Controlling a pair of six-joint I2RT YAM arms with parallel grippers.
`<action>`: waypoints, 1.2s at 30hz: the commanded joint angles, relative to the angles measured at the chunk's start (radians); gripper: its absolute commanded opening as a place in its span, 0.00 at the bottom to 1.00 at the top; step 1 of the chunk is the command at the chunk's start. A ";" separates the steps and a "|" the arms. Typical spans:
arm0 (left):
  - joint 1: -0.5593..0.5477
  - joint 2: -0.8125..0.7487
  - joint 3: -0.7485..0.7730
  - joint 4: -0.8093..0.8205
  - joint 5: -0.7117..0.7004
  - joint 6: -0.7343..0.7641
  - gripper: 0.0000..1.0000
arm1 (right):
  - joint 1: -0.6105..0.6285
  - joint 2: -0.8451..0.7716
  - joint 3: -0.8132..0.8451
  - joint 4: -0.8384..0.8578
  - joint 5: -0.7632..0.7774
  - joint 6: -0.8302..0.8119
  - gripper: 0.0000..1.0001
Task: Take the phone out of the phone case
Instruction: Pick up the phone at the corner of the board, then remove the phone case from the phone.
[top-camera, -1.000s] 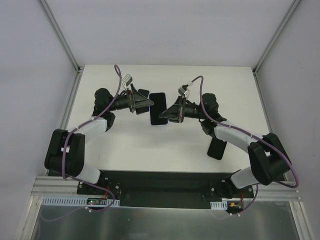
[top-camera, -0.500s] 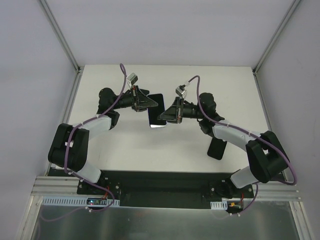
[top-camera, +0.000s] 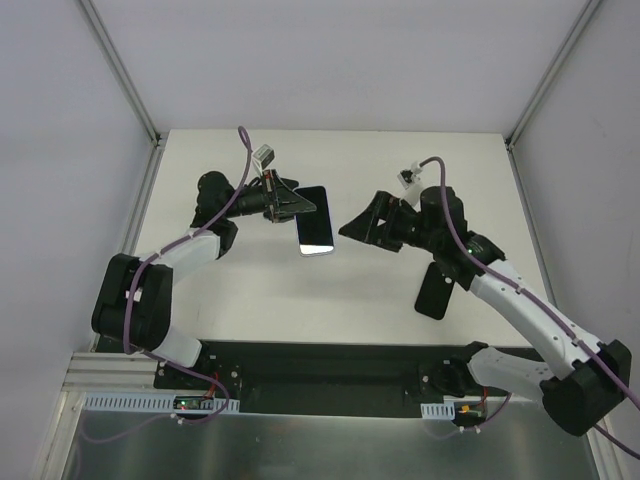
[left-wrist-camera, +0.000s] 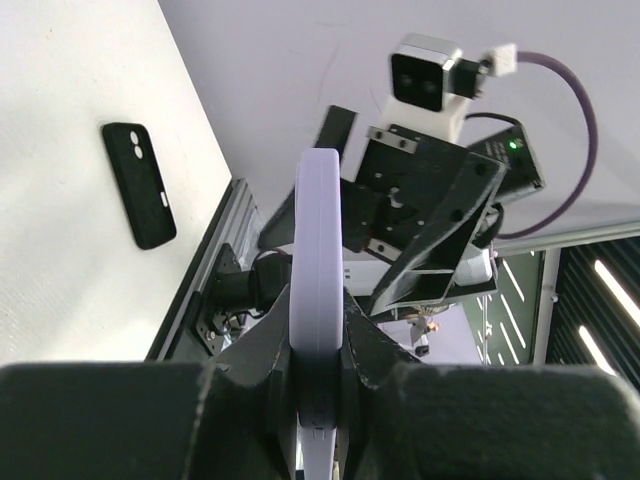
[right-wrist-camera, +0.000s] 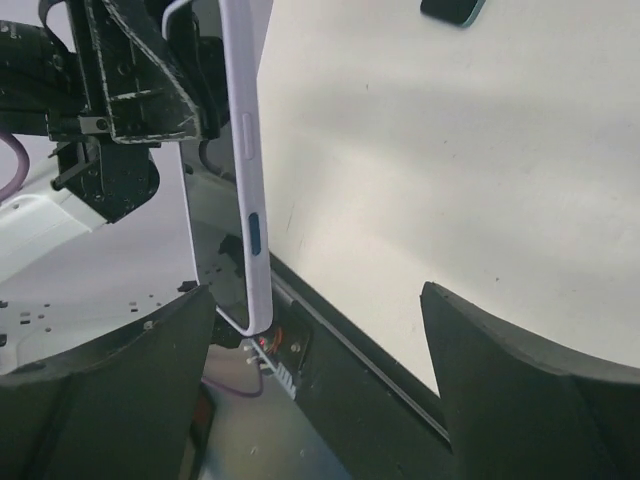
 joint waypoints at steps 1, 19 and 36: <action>-0.005 -0.068 0.065 -0.026 -0.041 0.050 0.00 | 0.056 -0.067 0.080 -0.228 0.206 -0.120 0.86; -0.005 -0.133 0.079 -0.171 -0.066 0.131 0.00 | 0.185 -0.041 0.112 -0.252 0.320 -0.115 0.86; -0.005 -0.139 0.080 -0.203 -0.058 0.156 0.00 | 0.190 -0.005 0.153 -0.311 0.406 -0.117 0.85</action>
